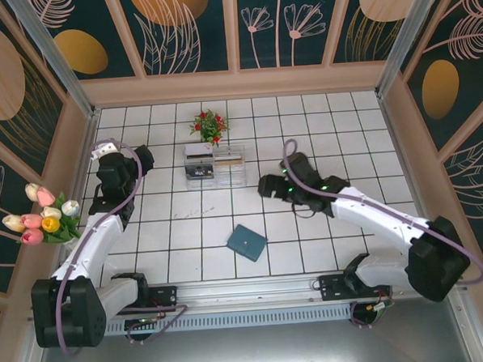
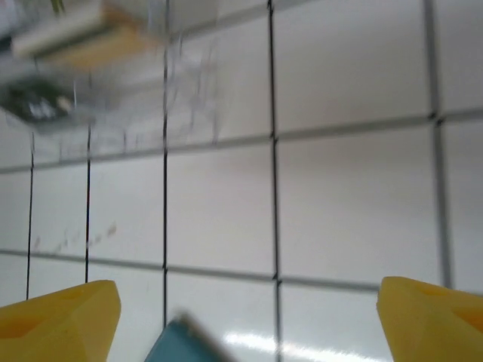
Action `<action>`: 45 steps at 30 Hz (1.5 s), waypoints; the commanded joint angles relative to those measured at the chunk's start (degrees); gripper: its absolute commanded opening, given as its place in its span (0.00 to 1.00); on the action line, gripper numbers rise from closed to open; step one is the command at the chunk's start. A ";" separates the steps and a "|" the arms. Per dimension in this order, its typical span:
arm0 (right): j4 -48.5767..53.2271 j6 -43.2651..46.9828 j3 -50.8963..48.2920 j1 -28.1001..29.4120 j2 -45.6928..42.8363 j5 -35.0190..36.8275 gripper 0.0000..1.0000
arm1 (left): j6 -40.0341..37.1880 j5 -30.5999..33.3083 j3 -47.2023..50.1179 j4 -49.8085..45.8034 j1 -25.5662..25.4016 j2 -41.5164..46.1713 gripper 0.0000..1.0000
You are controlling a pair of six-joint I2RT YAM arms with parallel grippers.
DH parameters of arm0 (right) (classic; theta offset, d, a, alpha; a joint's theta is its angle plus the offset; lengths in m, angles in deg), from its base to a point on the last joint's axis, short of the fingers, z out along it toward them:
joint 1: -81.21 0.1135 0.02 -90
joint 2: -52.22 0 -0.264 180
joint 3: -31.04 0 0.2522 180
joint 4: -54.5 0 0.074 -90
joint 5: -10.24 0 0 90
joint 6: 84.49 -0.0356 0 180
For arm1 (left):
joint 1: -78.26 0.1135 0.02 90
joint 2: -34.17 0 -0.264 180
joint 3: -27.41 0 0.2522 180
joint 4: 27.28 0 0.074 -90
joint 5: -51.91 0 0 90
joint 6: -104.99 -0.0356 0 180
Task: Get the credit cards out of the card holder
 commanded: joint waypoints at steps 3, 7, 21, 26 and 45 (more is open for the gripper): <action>6.63 -8.63 6.77 10.90 8.09 1.87 0.85 | 0.22 -0.53 -2.36 -1.40 0.28 -0.54 0.99; 14.32 -7.32 13.32 17.75 16.93 4.39 0.84 | -0.05 -0.09 -1.99 -1.29 0.29 -0.15 0.99; 22.62 -1.04 20.55 25.49 32.09 0.83 0.81 | -0.22 0.60 -0.99 -0.80 0.28 -0.81 0.99; 23.84 0.73 17.49 21.82 31.24 4.00 0.80 | -0.25 0.78 -0.86 -0.72 0.29 -0.79 0.99; 13.23 4.00 19.09 8.90 25.41 6.82 0.76 | 0.24 0.21 -1.08 -2.05 0.28 -1.27 0.99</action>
